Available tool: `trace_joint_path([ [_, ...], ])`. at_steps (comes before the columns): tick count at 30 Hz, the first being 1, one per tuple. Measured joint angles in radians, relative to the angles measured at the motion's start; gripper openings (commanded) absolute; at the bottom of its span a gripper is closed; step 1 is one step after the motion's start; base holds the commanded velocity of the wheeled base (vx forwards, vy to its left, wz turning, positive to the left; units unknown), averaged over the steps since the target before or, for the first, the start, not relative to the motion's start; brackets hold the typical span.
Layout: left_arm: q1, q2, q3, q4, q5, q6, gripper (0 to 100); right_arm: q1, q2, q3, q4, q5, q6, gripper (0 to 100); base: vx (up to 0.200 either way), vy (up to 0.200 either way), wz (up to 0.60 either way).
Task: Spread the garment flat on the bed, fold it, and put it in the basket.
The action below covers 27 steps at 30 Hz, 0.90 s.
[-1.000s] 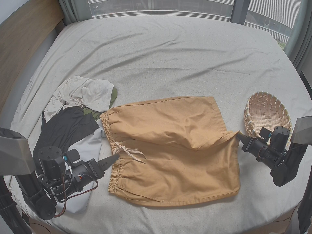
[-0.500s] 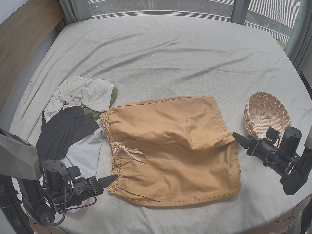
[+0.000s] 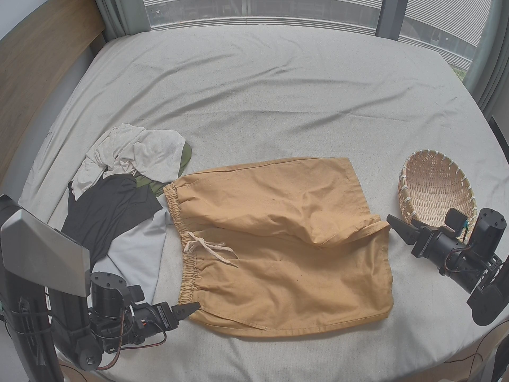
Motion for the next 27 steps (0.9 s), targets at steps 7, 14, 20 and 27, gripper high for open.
trace_joint_path([
  [7,-0.009,0.028,-0.046,0.000,0.004,-0.004,0,0.000,-0.007,0.009,0.000,0.000,0.002,100,0.000,0.000,0.00],
  [14,-0.009,0.059,-0.073,0.001,0.007,-0.005,0,0.000,-0.011,0.046,0.000,0.000,-0.001,100,0.000,0.000,0.00],
  [20,-0.001,0.073,-0.086,0.000,0.007,-0.006,0,-0.001,-0.009,0.118,0.002,0.003,-0.007,100,0.000,0.000,0.00],
  [27,0.026,0.040,-0.041,-0.001,0.007,0.001,0,-0.002,0.027,0.146,0.102,0.007,-0.007,100,0.000,0.000,0.00],
])
